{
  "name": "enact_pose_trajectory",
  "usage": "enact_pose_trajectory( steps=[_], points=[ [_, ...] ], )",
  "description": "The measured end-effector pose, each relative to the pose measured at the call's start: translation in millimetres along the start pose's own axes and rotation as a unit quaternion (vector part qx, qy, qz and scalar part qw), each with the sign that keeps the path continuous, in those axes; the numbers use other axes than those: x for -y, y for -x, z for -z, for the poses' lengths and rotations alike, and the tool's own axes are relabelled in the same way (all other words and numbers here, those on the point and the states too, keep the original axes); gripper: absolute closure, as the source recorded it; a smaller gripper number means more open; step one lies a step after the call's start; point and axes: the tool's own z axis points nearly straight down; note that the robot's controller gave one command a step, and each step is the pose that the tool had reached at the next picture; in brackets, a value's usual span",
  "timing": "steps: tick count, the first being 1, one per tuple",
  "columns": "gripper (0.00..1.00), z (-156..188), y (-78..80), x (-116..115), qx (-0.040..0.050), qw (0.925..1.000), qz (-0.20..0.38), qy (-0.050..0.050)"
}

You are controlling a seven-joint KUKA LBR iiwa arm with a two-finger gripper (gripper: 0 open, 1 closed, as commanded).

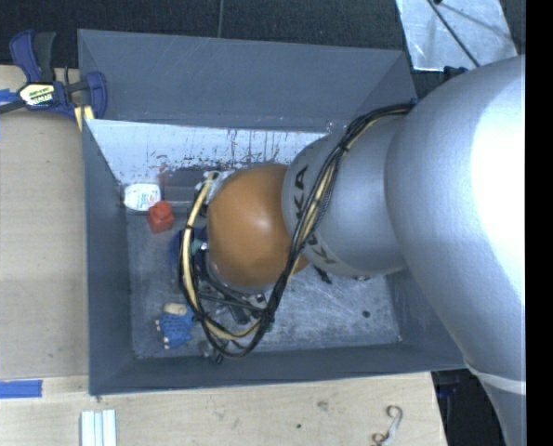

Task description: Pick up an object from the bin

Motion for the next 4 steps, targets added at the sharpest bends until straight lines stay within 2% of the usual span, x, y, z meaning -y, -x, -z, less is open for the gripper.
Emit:
enact_pose_trajectory(
  steps=[1,2,3,4],
  points=[
    [1.00,3.1,1.8,0.1,0.0027,1.0000,-0.001,0.000],
    [0.00,3.0,1.8,0.1,0.0024,1.0000,-0.001,0.000],
    [0.00,8.5,20.6,-55.1,0.0005,0.9943,-0.106,-0.002],
    [1.00,8.7,21.4,-55.5,0.0020,0.9941,-0.108,0.000]
  ],
)
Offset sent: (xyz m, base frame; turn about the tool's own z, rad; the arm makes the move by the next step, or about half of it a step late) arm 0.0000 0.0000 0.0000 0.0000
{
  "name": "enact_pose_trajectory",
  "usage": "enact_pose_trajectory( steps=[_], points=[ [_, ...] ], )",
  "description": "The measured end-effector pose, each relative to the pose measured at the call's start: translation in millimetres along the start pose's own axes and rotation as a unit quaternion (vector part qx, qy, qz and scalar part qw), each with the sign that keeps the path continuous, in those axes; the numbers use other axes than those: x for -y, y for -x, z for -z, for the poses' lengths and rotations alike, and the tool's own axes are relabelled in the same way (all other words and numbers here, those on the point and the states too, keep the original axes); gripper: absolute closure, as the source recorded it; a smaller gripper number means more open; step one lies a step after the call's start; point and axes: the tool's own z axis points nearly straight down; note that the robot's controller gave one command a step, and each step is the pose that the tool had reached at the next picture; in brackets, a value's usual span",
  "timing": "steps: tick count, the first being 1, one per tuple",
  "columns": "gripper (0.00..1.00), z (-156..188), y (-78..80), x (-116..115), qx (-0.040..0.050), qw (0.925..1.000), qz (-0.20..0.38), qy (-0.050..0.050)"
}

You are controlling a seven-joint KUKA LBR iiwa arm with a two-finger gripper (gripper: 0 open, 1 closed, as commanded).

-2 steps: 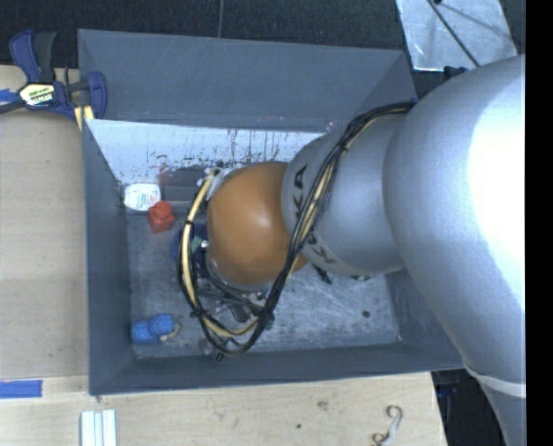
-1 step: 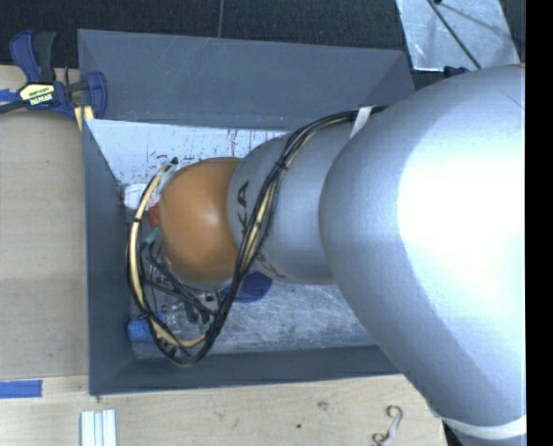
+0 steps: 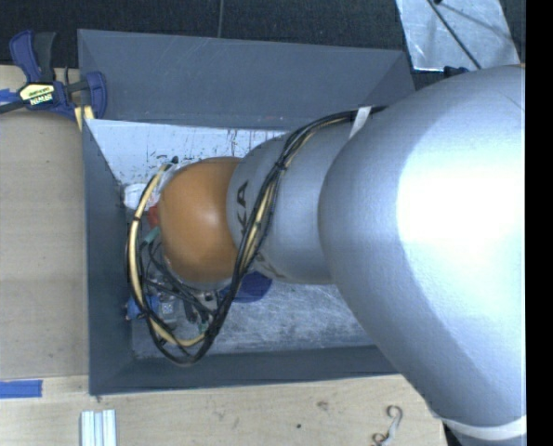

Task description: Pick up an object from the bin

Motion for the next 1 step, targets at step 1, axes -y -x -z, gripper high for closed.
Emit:
enact_pose_trajectory(
  steps=[1],
  points=[
    [1.00,155.6,3.7,-4.4,0.0046,0.9911,-0.133,0.003]
  ],
)
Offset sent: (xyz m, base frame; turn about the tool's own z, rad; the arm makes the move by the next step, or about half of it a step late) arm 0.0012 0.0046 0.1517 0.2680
